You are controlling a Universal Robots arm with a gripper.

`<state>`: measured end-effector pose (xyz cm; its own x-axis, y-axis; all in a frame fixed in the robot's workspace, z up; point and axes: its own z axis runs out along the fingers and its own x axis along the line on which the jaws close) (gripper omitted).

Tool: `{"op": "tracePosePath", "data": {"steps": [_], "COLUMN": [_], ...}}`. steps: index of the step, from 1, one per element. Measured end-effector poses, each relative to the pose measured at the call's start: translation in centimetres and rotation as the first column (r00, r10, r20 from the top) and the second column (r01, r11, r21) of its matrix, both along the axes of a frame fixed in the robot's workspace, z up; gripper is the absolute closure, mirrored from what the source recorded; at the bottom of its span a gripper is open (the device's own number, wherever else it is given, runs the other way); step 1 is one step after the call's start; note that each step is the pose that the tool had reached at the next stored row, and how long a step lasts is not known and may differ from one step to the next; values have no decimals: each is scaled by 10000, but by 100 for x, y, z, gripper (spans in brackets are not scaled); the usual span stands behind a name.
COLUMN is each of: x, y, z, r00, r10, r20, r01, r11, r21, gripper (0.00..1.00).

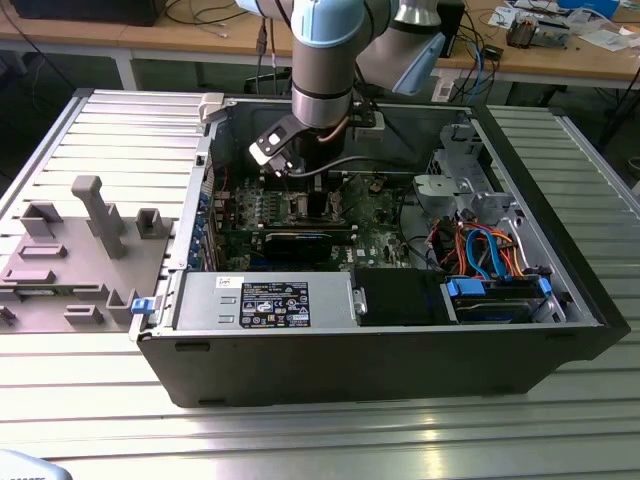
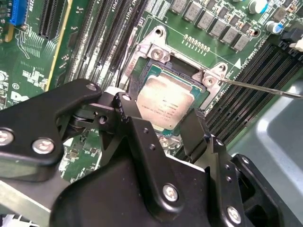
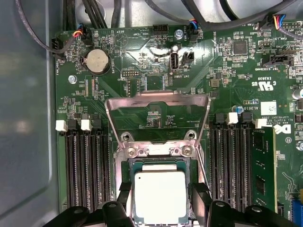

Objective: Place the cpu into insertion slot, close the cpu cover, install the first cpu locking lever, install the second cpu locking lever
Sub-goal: 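Place the cpu into insertion slot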

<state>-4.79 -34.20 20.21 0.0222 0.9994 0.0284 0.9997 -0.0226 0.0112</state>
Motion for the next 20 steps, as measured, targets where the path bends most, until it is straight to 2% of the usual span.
{"op": "tracePosePath", "data": {"steps": [1,5,7,10,11,12,13,14,16,17,18,20], "x": [0,1,2,6,6,7,8,8,8,8,7,7], "y": [0,4,13,13,13,13,14,14,14,14,13,13], "z": [6,100,114,114,114,114,120,134,207,229,277,319], "r00": [10000,10000,10000,9998,9997,9992,9988,9985,9972,9970,9963,9960], "r10": [5,24,33,178,249,398,483,548,744,777,855,889], "r20": [0,2,1,-9,-10,-9,-9,-10,-8,-9,-9,-10], "r01": [-5,-24,-33,-178,-249,-398,-483,-548,-744,-777,-855,-889], "r11": [10000,10000,10000,9998,9997,9992,9988,9985,9972,9970,9963,9960], "r21": [1,2,3,2,2,3,2,1,4,4,3,2], "gripper": [38,38,40,59,59,71,71,77,89,89,89,89]}}
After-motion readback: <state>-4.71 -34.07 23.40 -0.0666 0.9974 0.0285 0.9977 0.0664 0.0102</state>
